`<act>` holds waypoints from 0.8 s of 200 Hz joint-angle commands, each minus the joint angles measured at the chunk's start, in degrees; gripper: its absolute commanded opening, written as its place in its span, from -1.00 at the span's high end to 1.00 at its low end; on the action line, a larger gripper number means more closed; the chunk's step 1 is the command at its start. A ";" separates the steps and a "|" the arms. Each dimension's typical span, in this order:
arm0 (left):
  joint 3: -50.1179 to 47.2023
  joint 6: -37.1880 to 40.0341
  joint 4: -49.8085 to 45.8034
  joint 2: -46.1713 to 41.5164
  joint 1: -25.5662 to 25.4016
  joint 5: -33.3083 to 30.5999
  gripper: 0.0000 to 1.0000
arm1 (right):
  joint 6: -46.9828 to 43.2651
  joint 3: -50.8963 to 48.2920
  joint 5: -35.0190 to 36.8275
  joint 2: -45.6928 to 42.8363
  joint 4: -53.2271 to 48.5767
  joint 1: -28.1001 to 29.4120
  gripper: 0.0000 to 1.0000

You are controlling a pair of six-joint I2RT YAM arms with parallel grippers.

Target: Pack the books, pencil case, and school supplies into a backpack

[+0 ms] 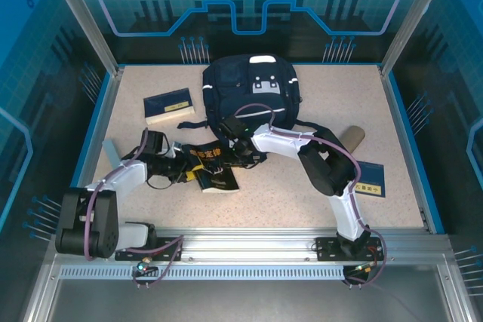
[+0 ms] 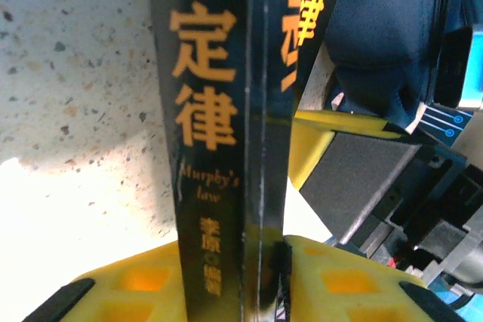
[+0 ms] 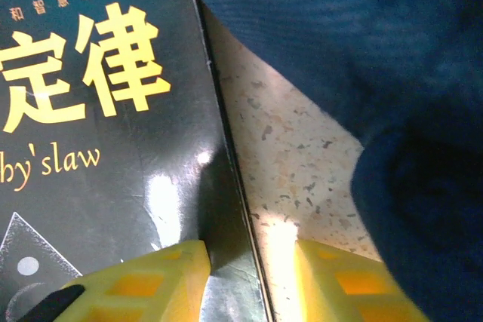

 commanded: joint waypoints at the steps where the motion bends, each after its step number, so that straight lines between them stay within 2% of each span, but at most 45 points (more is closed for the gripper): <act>1: 2.54 -0.38 2.59 0.13 -0.66 -0.05 0.53 | -0.51 -2.10 -2.64 0.59 -1.90 0.72 0.18; 19: 3.91 1.66 -1.60 -1.86 -0.56 -2.87 0.60 | -0.49 -2.78 -2.64 -2.11 -1.81 0.53 0.03; 56: 7.43 4.36 -10.12 -8.95 -0.62 -7.16 0.66 | -0.06 -6.05 -1.77 -12.43 -0.48 -0.82 -0.41; 87: 10.48 1.80 -11.62 -15.27 -0.66 -7.19 0.67 | 3.12 -11.06 -4.06 -22.11 3.36 -3.84 -0.56; 123: 14.28 -5.01 -7.80 -20.85 -1.00 -7.09 0.66 | 8.90 -18.15 -7.06 -33.56 10.00 -7.66 -0.64; 160: 16.35 -15.43 2.05 -20.94 -2.92 -9.58 0.68 | 16.01 -24.20 -15.26 -42.09 20.58 -11.47 -0.84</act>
